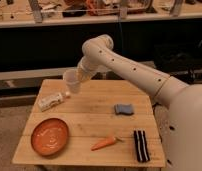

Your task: Pick up the ceramic cup

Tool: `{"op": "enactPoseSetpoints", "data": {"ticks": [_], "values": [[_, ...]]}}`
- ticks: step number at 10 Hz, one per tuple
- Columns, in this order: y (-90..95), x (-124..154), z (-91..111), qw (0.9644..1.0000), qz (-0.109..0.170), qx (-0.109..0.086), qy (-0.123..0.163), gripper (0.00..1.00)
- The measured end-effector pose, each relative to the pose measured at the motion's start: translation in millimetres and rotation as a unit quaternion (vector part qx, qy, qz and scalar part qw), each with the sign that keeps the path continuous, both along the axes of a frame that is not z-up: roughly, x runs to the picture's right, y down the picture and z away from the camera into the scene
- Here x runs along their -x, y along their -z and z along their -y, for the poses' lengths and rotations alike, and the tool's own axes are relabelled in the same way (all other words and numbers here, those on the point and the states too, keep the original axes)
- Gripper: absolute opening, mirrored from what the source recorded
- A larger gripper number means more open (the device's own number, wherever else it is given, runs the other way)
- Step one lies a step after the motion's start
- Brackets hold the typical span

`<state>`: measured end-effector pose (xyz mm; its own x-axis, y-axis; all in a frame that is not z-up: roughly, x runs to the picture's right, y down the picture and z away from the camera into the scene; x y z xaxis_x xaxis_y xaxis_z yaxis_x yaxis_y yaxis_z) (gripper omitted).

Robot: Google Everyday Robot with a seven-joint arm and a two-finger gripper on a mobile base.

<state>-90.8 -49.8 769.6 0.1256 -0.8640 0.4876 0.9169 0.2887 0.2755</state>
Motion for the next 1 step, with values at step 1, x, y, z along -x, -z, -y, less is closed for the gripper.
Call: {"op": "enactPoseSetpoints", "data": {"ticks": [1], "values": [[0.9, 0.7, 1.0, 1.0, 0.004, -0.001, 0.001, 0.0]]}}
